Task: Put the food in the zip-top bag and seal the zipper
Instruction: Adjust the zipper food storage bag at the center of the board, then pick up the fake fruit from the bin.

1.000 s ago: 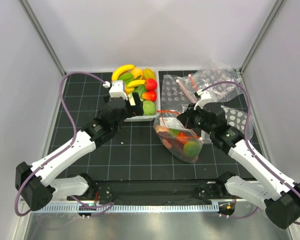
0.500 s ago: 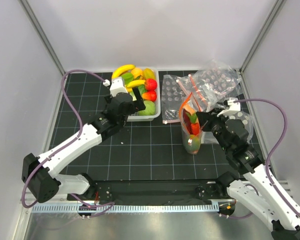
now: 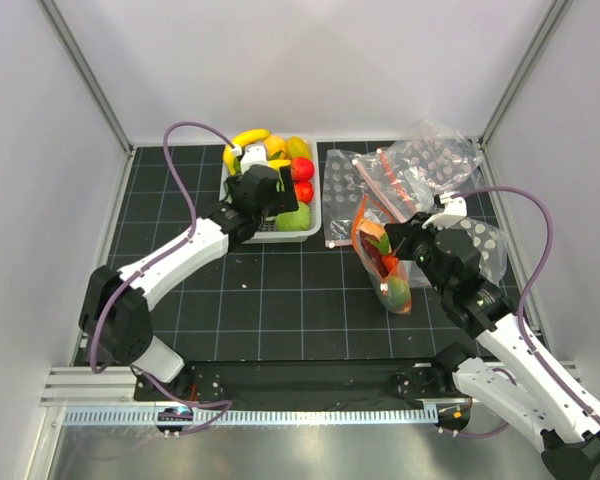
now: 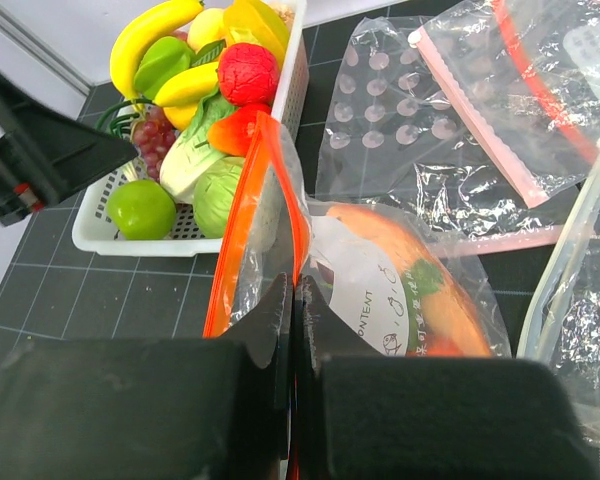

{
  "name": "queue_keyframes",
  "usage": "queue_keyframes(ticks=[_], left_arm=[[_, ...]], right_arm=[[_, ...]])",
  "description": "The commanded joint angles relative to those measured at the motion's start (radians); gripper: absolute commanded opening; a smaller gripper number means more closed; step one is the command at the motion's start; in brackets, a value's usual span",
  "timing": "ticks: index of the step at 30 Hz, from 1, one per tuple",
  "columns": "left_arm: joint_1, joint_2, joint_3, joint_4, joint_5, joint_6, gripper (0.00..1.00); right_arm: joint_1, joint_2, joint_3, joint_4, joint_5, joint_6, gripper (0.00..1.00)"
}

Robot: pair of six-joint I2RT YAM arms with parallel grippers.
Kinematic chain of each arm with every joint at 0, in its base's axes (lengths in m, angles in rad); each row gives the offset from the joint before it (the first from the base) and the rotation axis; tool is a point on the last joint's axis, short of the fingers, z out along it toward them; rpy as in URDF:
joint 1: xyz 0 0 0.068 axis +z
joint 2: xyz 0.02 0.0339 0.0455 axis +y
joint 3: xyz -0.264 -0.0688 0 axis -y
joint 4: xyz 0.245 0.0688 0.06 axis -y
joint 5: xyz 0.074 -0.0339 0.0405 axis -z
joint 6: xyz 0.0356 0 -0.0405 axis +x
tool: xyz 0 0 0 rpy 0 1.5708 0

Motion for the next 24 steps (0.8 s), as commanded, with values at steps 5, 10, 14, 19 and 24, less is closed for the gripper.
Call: queue_keyframes(ticks=[5, 10, 14, 19, 24], left_arm=[[0.08, 0.147, 0.118, 0.102, 0.063, -0.179, 1.0], [0.143, 0.247, 0.183, 0.132, 0.148, -0.324, 0.97], [0.165, 0.315, 0.212, 0.175, 0.168, -0.426, 0.94], [0.169, 0.411, 0.216, 0.246, 0.225, -0.568, 0.91], [0.166, 0.488, 0.249, 0.28, 0.257, -0.679, 0.86]], right_arm=[[0.003, -0.023, 0.002, 0.08, -0.017, 0.01, 0.01], [0.003, -0.02, -0.001, 0.085, -0.027, 0.011, 0.01], [0.003, -0.025, -0.005, 0.094, -0.02, 0.011, 0.01], [0.001, -0.032, -0.005, 0.092, -0.023, 0.011, 0.01], [0.003, -0.045, -0.008, 0.092, -0.02, 0.011, 0.01]])
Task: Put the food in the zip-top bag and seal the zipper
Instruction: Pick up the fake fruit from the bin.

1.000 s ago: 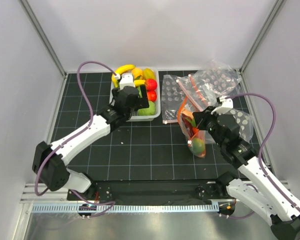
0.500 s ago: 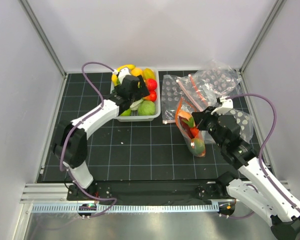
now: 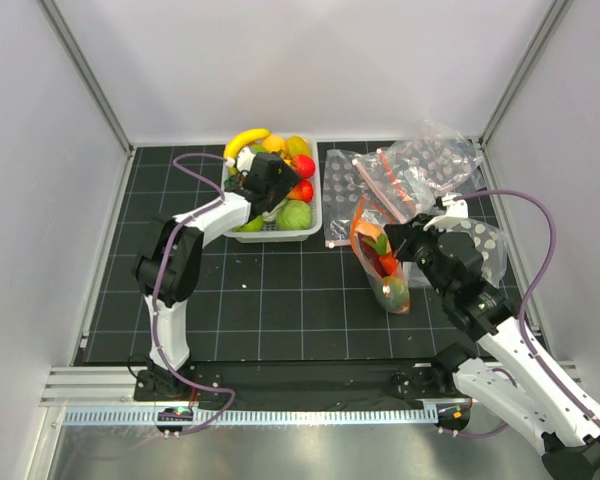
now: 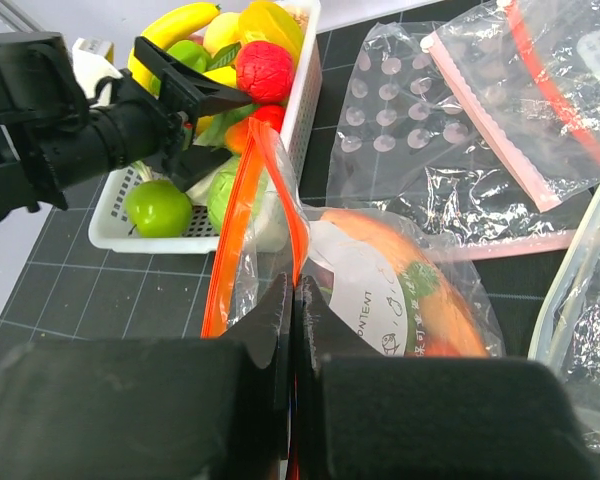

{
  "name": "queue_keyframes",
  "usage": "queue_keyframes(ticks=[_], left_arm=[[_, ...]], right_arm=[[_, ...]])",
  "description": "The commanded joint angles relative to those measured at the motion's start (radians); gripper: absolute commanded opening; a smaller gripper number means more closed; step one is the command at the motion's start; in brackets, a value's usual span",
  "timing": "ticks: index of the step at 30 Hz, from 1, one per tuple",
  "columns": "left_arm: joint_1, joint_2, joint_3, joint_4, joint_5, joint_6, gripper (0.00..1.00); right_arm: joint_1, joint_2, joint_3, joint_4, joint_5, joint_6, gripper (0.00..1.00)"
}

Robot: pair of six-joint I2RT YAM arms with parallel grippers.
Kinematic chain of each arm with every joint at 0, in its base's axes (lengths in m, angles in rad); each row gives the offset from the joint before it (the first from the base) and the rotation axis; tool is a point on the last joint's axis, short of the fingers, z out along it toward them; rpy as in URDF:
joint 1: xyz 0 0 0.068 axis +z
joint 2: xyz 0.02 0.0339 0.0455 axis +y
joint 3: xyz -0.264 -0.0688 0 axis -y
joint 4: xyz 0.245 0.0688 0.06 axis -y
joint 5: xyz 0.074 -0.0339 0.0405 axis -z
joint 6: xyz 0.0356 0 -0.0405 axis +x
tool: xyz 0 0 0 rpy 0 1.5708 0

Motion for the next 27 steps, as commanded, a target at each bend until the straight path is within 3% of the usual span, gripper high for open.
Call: queue_keyframes(ticks=[1, 4, 7, 11, 19, 27], left_arm=[[-0.005, 0.044, 0.055, 0.097, 0.036, -0.111, 0.86], [-0.011, 0.058, 0.05, 0.129, 0.024, -0.127, 0.79], [-0.015, 0.05, -0.004, 0.231, 0.014, -0.135, 0.63], [-0.017, 0.02, -0.047, 0.299, 0.022, -0.1, 0.32], [-0.015, -0.086, -0.11, 0.307, -0.009, -0.035, 0.0], [-0.008, -0.192, -0.137, 0.258, -0.05, 0.063, 0.0]], right_arm=[[0.003, -0.022, 0.009, 0.075, -0.002, 0.005, 0.01], [0.003, -0.019, 0.01, 0.074, -0.006, 0.008, 0.01], [0.001, -0.019, 0.009, 0.075, -0.009, 0.008, 0.01], [0.003, -0.016, 0.009, 0.077, -0.012, 0.01, 0.01], [0.003, -0.008, 0.007, 0.08, -0.017, 0.008, 0.01], [0.001, -0.001, 0.007, 0.081, -0.02, 0.008, 0.01]])
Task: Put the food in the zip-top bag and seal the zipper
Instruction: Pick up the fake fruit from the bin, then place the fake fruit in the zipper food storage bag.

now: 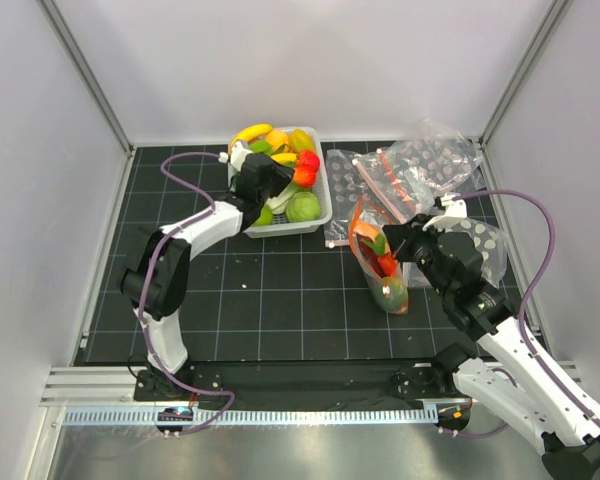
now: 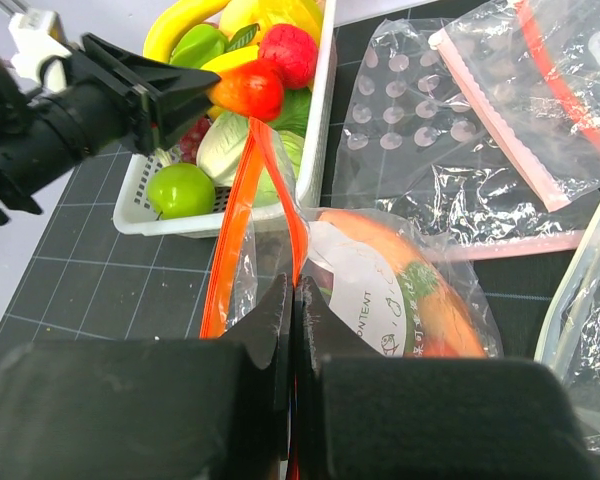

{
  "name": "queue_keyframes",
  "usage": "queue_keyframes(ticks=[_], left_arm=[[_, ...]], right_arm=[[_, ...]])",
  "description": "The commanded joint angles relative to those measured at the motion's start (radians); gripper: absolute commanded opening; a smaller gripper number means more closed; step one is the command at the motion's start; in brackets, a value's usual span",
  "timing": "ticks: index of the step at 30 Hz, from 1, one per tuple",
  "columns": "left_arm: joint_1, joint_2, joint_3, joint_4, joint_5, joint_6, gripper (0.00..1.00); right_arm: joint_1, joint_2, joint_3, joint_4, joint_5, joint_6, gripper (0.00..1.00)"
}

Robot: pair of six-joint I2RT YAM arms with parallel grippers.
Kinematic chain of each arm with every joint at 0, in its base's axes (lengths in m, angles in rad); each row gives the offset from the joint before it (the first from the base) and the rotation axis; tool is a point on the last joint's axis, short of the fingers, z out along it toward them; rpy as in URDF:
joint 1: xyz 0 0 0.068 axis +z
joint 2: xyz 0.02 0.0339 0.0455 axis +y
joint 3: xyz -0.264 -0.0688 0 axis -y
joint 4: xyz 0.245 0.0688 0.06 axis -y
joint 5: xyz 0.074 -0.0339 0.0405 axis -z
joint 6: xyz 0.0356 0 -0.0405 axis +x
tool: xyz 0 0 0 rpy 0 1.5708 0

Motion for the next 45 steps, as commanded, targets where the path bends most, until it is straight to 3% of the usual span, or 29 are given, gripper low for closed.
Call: queue_keyframes(ticks=[1, 9, 16, 21, 28, 33, 39, 45], left_arm=[[0.003, -0.099, -0.011, 0.004, -0.047, 0.073, 0.0], [0.001, -0.231, -0.055, -0.037, 0.009, 0.147, 0.0], [-0.011, -0.394, -0.152, -0.063, 0.181, 0.139, 0.0], [-0.091, -0.524, -0.211, -0.077, 0.255, 0.152, 0.0], [-0.299, -0.604, -0.218, -0.14, 0.246, 0.305, 0.0], [-0.376, -0.62, -0.233, -0.14, 0.175, 0.484, 0.0], [-0.407, -0.551, -0.204, -0.137, 0.216, 0.54, 0.0], [-0.494, -0.468, -0.155, -0.155, 0.127, 0.633, 0.0]], right_arm=[[0.003, 0.0, 0.008, 0.081, -0.006, 0.007, 0.01], [0.003, 0.028, 0.002, 0.098, -0.028, 0.012, 0.01], [0.003, 0.044, -0.007, 0.127, -0.057, 0.012, 0.01], [0.003, 0.058, -0.011, 0.145, -0.079, 0.012, 0.01], [0.003, 0.063, -0.013, 0.159, -0.112, 0.012, 0.01], [0.003, 0.055, -0.018, 0.167, -0.126, 0.021, 0.01], [0.004, 0.025, -0.036, 0.181, -0.149, 0.027, 0.01], [0.003, -0.023, -0.056, 0.246, -0.228, 0.033, 0.01]])
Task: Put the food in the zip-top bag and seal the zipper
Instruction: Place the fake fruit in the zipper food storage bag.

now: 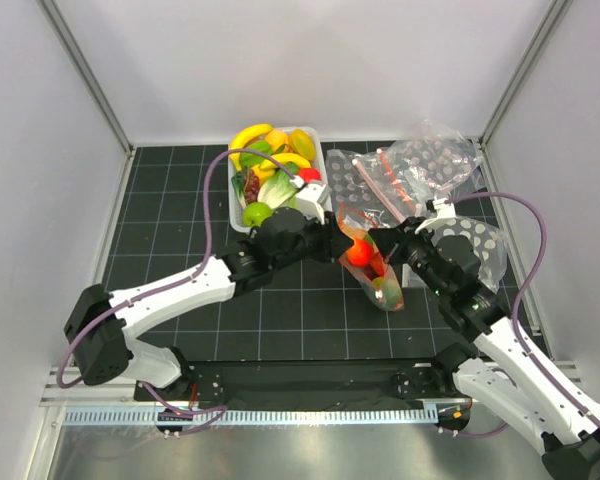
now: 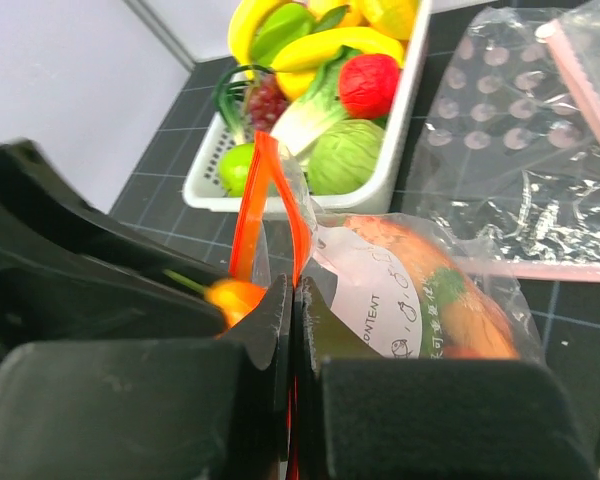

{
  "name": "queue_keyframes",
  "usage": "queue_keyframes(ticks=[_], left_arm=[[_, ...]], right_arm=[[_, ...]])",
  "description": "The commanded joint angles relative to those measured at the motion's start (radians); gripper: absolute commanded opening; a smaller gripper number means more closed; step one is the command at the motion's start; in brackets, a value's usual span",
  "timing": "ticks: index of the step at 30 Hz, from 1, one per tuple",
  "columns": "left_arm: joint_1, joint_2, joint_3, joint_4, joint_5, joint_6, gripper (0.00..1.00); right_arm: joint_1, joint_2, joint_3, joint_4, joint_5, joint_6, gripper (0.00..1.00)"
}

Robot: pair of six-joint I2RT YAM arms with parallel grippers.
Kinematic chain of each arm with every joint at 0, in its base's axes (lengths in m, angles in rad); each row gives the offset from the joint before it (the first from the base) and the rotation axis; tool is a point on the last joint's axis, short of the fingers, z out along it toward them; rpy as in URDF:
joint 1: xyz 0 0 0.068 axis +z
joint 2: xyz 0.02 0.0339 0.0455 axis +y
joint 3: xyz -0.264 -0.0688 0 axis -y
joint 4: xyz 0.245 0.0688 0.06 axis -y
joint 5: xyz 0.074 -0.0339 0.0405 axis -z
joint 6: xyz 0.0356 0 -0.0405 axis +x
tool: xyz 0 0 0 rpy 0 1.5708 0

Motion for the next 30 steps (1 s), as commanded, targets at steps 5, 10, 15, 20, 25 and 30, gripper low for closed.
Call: queue_keyframes(ticks=[5, 10, 15, 20, 25, 30], left_arm=[[-0.078, 0.036, 0.079, -0.005, -0.053, 0.125, 0.0], [-0.117, 0.056, 0.111, -0.008, 0.013, 0.142, 0.01], [-0.135, 0.113, 0.181, -0.13, -0.031, 0.17, 0.51], [-0.148, 0.058, 0.174, -0.161, -0.186, 0.193, 0.8], [-0.148, -0.017, 0.165, -0.21, -0.266, 0.216, 0.82], [-0.148, -0.105, 0.125, -0.247, -0.478, 0.225, 0.84]], right_arm=[[0.003, -0.07, -0.02, 0.177, -0.125, 0.023, 0.01], [0.003, -0.084, -0.028, 0.181, -0.111, 0.025, 0.01], [0.003, -0.097, -0.036, 0.186, -0.1, 0.026, 0.01], [0.003, -0.112, -0.039, 0.171, -0.062, 0.026, 0.01], [0.003, -0.092, -0.028, 0.155, -0.057, 0.026, 0.01], [0.003, -0.08, -0.025, 0.164, -0.074, 0.028, 0.01]])
